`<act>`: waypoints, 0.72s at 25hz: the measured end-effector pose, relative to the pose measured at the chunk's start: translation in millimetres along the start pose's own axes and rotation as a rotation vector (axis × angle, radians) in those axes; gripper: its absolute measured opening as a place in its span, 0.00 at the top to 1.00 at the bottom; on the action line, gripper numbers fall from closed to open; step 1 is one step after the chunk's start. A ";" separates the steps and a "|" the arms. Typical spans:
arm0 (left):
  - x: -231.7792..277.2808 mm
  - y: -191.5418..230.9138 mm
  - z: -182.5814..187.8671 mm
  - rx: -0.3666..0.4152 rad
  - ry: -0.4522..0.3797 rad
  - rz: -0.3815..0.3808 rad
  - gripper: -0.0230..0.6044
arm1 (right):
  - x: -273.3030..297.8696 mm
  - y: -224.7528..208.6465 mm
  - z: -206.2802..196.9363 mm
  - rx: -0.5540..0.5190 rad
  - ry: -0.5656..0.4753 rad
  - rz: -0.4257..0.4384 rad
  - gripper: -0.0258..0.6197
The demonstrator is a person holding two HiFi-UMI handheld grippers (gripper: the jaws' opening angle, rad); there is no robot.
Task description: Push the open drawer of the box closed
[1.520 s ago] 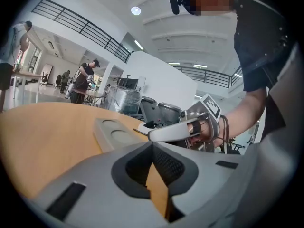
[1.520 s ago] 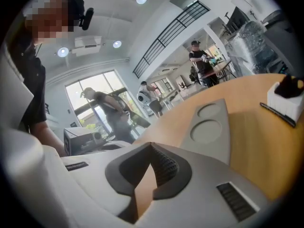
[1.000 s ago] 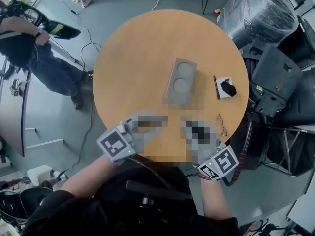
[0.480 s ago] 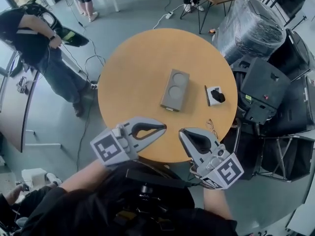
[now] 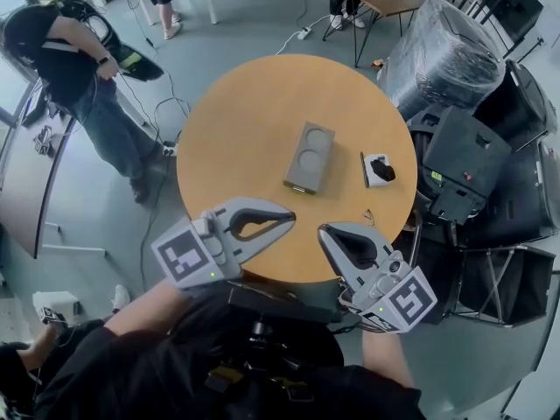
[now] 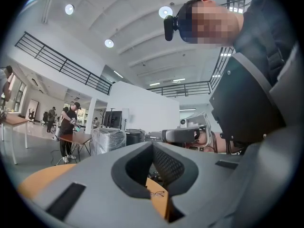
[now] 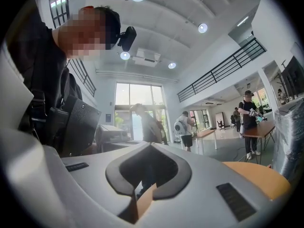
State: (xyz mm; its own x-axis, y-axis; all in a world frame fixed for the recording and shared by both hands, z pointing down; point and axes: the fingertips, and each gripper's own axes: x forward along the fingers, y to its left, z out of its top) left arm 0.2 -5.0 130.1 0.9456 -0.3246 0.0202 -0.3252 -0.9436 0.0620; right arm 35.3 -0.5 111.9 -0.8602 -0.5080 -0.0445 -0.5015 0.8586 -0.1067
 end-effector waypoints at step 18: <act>0.7 -9.2 -5.0 0.029 0.019 -0.021 0.91 | -0.7 5.9 -10.9 0.007 -0.005 -0.014 0.95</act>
State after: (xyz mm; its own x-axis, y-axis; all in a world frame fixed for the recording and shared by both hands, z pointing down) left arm 3.9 3.7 134.5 0.9520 -0.3036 0.0382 -0.3049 -0.9518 0.0339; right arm 31.9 5.7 122.2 -0.8524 -0.5206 -0.0477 -0.5132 0.8507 -0.1142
